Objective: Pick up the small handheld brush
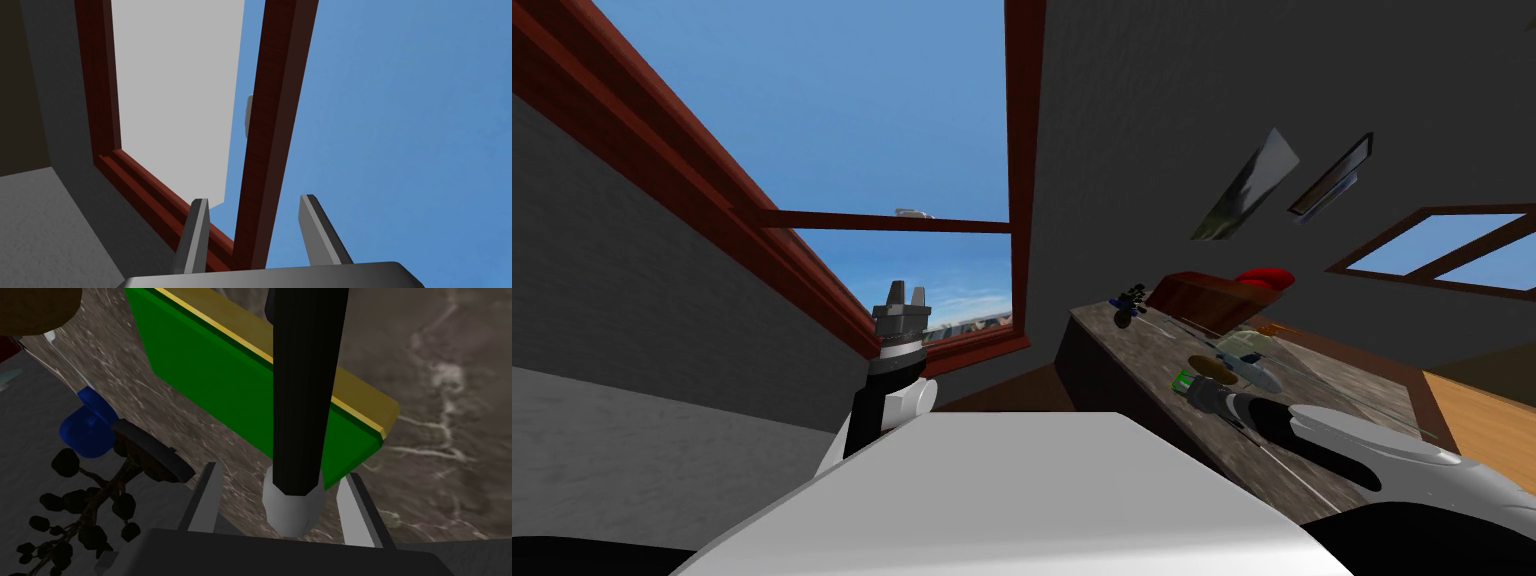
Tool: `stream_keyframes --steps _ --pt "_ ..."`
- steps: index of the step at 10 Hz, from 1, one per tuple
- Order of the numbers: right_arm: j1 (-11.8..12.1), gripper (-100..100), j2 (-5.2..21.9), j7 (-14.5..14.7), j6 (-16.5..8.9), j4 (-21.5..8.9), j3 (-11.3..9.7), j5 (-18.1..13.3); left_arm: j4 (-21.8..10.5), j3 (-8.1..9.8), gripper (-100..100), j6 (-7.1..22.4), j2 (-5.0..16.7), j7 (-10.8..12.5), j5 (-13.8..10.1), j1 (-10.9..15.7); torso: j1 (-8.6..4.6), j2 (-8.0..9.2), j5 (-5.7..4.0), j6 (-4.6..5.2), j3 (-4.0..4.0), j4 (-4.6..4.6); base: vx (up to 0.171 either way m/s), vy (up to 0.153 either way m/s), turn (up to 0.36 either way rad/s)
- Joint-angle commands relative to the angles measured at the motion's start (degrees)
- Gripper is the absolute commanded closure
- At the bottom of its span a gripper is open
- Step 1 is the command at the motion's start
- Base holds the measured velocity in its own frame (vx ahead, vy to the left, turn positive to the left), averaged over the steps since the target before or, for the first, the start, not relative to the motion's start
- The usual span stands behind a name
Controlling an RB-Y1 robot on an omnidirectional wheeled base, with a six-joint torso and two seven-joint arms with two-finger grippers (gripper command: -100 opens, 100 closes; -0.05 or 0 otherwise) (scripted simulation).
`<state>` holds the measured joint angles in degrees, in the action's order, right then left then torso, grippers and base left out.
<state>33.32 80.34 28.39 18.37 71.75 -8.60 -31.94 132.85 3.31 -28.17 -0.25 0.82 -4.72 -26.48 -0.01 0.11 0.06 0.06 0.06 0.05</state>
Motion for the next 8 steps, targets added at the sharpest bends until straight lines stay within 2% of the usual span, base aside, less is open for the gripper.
stream_keyframes --steps 1,4,5,6,7,8 --pt "0.0 100 0.0 0.0 0.0 0.0 0.0 0.0 0.0 0.0 0 0.0 0.0 0.0 0.0 0.0 0.0 0.0 0.0 0.0 0.0 0.0 0.0 0.0 0.0" --pt "-0.02 100 0.03 -0.01 0.01 -0.01 0.04 0.01 0.0 0.0 0 0.0 0.0 0.0 0.0 0.0 -0.02 0.03 -0.04 0.0 0.01 -0.01 0.0 0.0 0.0" --pt "-0.02 0 0.03 -0.01 0.01 -0.01 0.04 0.01 0.0 0.0 0 0.0 0.0 0.0 0.0 0.0 -0.02 0.03 -0.04 0.0 0.01 -0.01 0.0 0.0 0.0" --pt "-0.3 100 1.62 -0.52 1.1 -0.19 0.45 0.36 0.0 0.0 0 0.0 0.0 0.0 0.0 0.0 -0.02 0.03 -0.04 0.0 0.01 -0.01 -0.041 0.027 -0.144" --pt "-0.3 100 0.97 -0.27 0.59 -0.16 0.21 0.2 0.0 0.0 0 0.0 0.0 0.0 0.0 0.0 0.06 0.18 0.01 0.1 0.1 0.02 -0.026 0.017 -0.048" --pt "-0.31 0 1.11 -0.34 0.74 -0.23 0.25 0.22 0.0 0.0 0 0.0 0.0 0.0 0.0 0.0 0.06 0.18 -0.03 0.03 0.11 0.03 0.0 0.0 0.0"
